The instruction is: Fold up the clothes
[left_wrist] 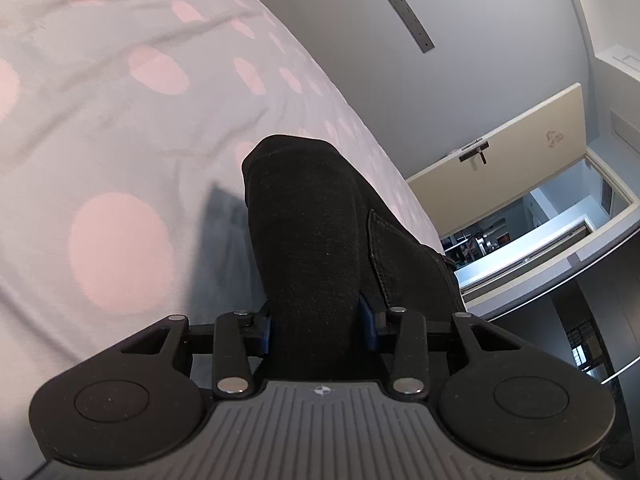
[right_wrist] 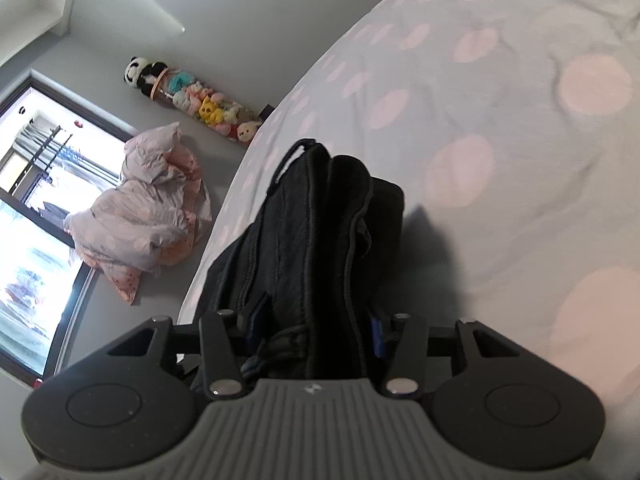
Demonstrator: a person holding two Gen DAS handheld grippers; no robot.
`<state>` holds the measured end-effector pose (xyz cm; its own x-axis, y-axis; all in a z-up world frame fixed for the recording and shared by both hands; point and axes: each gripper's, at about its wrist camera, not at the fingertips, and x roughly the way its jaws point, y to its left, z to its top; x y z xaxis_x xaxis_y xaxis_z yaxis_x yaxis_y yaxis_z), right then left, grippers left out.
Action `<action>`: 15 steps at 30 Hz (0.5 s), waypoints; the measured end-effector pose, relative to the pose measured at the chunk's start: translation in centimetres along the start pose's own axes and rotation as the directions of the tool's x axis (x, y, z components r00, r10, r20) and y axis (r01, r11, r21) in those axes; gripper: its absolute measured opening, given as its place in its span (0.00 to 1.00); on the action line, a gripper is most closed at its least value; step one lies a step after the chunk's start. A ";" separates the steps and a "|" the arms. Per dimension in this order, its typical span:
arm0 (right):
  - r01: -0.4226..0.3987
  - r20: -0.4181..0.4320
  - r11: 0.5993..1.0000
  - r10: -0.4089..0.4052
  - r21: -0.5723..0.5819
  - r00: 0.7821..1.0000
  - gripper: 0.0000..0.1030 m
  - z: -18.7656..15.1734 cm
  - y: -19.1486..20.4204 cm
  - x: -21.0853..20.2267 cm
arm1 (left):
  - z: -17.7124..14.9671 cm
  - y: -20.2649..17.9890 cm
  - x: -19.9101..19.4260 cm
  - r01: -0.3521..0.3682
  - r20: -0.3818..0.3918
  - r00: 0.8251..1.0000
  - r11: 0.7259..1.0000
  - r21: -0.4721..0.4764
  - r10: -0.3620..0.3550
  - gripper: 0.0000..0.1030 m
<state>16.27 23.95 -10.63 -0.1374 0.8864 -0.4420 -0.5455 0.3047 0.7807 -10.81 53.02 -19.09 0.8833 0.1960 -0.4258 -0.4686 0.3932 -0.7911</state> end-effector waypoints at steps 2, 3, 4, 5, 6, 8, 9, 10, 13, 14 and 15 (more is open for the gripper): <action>-0.005 -0.009 1.000 0.005 0.000 1.000 0.50 -0.3 1.6 0.1 | 1.0 -0.1 -1.7 -0.002 0.013 1.000 1.000 0.014 0.002 0.44; -0.015 -0.012 1.000 0.015 0.000 1.000 0.50 -0.4 2.4 0.4 | 1.5 -0.2 -2.5 -0.004 0.021 1.000 1.000 0.022 0.003 0.44; -0.024 -0.015 1.000 0.024 0.001 1.000 0.50 -0.6 3.3 0.8 | 2.3 -0.1 -3.6 -0.007 0.027 1.000 0.999 0.032 0.006 0.44; -0.034 -0.019 0.999 0.034 0.001 0.999 0.50 -0.8 4.1 1.1 | 3.2 0.0 -4.8 -0.014 0.033 0.999 0.999 0.042 0.013 0.44; -0.049 -0.024 0.999 0.050 0.003 0.998 0.50 -1.0 5.0 1.8 | 4.1 0.2 -6.1 -0.022 0.039 0.999 0.998 0.052 0.020 0.44; -0.078 -0.037 0.997 0.078 0.000 0.996 0.50 -1.7 7.0 3.5 | 6.2 0.6 -8.4 -0.050 0.047 0.998 0.996 0.078 0.046 0.44; -0.089 -0.043 0.996 0.089 -0.001 0.995 0.50 -2.0 8.0 4.6 | 7.3 0.9 -9.5 -0.066 0.050 0.997 0.993 0.093 0.062 0.44; -0.101 -0.048 0.995 0.101 0.000 0.994 0.50 -2.5 9.1 5.7 | 8.7 1.2 -10.7 -0.087 0.054 0.995 0.990 0.108 0.081 0.43; -0.134 -0.059 0.991 0.135 0.013 0.989 0.49 -3.8 12.2 9.7 | 13.0 2.0 -13.5 -0.151 0.066 0.988 0.976 0.159 0.142 0.43; -0.143 -0.059 0.989 0.144 0.021 0.988 0.49 -4.1 13.1 11.2 | 14.4 2.3 -14.0 -0.165 0.071 0.985 0.971 0.171 0.155 0.43; -0.153 -0.060 0.988 0.154 0.030 0.986 0.49 -4.4 13.9 12.7 | 15.7 2.6 -14.4 -0.176 0.077 0.983 0.968 0.180 0.165 0.43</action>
<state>3.24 37.94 -7.33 -0.2690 0.9005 -0.3417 -0.4927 0.1762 0.8522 -24.57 65.38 -8.13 0.7924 0.3269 -0.5150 -0.6068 0.5080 -0.6113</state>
